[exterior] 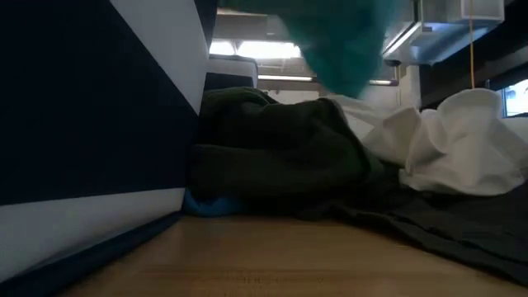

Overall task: Sort clothes
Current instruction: Put the light blue shorts into the bottom blue laundry bin

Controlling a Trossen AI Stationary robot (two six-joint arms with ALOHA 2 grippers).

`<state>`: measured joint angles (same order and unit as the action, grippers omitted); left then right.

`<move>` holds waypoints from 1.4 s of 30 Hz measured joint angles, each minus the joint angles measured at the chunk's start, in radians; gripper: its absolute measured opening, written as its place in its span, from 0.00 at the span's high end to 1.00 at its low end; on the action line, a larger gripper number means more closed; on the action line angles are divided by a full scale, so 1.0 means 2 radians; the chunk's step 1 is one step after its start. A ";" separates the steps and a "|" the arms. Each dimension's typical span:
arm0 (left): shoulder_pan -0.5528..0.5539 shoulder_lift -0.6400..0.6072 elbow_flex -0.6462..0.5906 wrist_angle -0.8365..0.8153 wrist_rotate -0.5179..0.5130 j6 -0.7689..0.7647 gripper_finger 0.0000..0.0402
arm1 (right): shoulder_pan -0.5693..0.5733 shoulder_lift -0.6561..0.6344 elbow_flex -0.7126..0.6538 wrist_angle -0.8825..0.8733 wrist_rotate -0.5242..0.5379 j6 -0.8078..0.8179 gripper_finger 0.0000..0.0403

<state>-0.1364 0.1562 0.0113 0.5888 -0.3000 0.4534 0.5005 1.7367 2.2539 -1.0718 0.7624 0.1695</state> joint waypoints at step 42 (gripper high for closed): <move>0.000 0.000 0.000 0.002 0.000 0.000 1.00 | -0.059 0.183 0.002 0.342 -0.243 -0.217 0.82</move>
<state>-0.1364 0.1555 0.0113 0.5926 -0.2996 0.4536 0.3831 2.1024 2.2589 -0.3881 0.2768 -0.2644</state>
